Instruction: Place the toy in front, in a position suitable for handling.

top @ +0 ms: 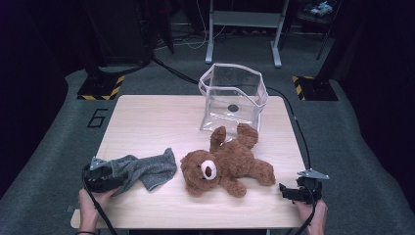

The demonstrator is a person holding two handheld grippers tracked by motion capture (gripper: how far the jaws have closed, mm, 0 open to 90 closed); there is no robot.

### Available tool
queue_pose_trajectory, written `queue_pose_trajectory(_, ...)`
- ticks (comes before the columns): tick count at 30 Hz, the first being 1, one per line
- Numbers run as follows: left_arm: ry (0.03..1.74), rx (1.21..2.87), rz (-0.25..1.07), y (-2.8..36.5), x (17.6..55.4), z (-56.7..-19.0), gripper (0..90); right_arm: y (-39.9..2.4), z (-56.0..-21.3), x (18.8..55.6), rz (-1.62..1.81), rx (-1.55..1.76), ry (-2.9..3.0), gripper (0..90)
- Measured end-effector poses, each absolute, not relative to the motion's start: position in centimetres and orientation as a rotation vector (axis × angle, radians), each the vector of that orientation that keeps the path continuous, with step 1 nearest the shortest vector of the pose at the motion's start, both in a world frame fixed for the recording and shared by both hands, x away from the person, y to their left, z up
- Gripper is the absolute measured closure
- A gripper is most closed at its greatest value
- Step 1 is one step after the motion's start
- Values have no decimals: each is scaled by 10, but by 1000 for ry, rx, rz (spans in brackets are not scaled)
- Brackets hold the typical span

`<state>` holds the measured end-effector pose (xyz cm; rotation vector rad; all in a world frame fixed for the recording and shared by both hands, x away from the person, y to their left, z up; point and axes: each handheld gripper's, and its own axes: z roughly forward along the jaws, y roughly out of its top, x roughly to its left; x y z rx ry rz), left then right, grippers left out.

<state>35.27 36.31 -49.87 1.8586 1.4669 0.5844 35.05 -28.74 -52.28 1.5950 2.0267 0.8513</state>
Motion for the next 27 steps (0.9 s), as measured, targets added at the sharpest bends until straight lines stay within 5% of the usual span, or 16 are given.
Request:
queue_pose_trajectory(7, 1494, 1879, 627, 356, 349, -515, 118, -284, -487, 358, 936, 1603, 2039, 38)
queue_pose_trajectory(27, 1481, 1894, 660, 360, 342, -531, 103, -247, -421, 416, 1008, 1498, 2135, 4)
